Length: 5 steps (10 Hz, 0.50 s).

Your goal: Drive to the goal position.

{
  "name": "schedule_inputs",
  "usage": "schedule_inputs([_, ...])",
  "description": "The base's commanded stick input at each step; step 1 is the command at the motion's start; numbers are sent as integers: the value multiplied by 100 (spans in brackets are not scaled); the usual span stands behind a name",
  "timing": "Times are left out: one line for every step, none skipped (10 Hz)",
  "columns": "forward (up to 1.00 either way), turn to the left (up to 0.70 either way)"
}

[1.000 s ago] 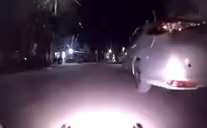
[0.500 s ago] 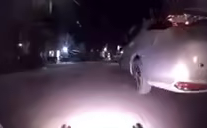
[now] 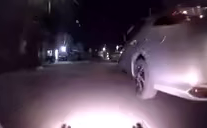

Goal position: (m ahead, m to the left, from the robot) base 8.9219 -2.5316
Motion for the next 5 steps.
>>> schedule_inputs([45, 0])
schedule_inputs([45, 0])
schedule_inputs([45, 0])
schedule_inputs([45, 0])
schedule_inputs([45, 0])
